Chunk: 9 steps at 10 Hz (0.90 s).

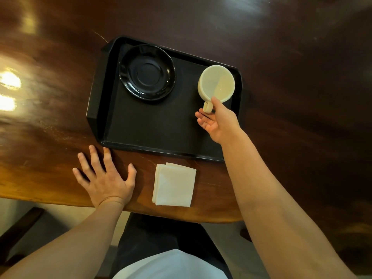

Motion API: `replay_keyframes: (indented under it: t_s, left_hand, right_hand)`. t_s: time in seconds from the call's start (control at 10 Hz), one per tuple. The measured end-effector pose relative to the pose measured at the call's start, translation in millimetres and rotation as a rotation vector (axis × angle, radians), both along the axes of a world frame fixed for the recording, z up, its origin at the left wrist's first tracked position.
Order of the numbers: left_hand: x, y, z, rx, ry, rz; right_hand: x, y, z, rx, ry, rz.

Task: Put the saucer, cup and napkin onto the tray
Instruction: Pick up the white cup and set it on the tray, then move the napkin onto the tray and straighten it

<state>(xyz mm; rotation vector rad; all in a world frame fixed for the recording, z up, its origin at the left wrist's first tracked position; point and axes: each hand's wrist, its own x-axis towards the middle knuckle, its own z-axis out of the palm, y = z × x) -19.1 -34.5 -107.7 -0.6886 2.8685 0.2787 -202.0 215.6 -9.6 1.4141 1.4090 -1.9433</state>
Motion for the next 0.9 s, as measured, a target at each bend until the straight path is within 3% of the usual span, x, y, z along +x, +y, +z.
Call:
replay_keyframes:
  t_s: [0.3,0.6,0.8,0.9]
  left_hand:
    - [-0.3,0.2,1.1,0.006,0.002,0.001]
    - [-0.7,0.7,1.9,0.001,-0.005,0.001]
    - [-1.0,1.3,1.9,-0.006,0.002,0.0]
    - [-0.3,1.3,1.8,-0.007,-0.005,0.0]
  right_hand:
    - [23.9,3.2,20.6,0.126,0.027,0.153]
    - [147.4,-19.3,14.4,0.568,0.047,0.867]
    - [191.2,-44.1,-18.0,0.771,-0.018,1.149]
    - [187.0,-48.6,-21.7,0.788,-0.008,1.131]
